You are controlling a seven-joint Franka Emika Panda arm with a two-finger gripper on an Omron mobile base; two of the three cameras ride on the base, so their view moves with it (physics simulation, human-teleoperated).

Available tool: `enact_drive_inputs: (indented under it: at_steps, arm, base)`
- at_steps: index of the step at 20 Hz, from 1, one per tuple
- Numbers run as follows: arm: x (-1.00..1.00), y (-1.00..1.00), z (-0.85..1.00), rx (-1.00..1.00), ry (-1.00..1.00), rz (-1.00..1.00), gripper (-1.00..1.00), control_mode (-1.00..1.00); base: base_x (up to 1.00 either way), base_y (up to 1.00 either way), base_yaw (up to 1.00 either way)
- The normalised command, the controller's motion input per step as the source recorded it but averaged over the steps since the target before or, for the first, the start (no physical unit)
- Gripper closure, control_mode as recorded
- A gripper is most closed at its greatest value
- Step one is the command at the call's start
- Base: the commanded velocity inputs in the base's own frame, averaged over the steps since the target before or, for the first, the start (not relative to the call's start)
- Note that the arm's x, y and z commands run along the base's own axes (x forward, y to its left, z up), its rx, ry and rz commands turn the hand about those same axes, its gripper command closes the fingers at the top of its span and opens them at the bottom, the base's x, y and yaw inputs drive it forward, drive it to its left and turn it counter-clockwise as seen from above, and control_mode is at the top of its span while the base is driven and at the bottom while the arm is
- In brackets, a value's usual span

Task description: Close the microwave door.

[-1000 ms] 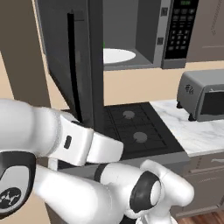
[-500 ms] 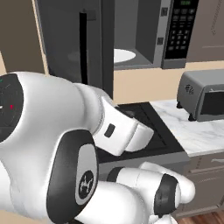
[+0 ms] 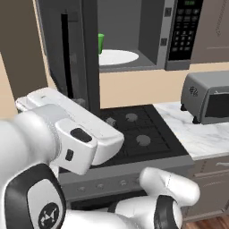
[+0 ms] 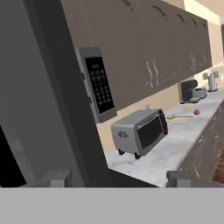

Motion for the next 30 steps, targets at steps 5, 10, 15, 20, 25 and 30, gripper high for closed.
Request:
enact_drive_inputs:
  at_steps: [5, 10, 15, 20, 25, 30]
  arm:
    - [-0.41, 0.48, -0.07, -0.17, -0.25, 0.00, -1.00, -1.00]
    - [-0.27, -0.01, -0.01, -0.03, -0.18, 0.02, -1.00, -1.00]
    - [0.19, 0.07, -0.04, -0.06, -0.05, 0.11, -1.00, -1.00]
    - [1.00, 0.13, -0.55, -0.13, 0.01, 0.09, -1.00, -1.00]
    - [0.78, 0.25, -0.38, -0.17, 0.07, 0.02, -1.00, -1.00]
    - [0.34, -0.34, 0.02, -0.15, 0.23, 0.00, -1.00, -1.00]
  base:
    - [0.00, 0.00, 0.00]
    - [0.00, 0.00, 0.00]
    - [0.00, 0.00, 0.00]
    - [0.00, 0.00, 0.00]
    - [0.00, 0.00, 0.00]
    - [0.00, 0.00, 0.00]
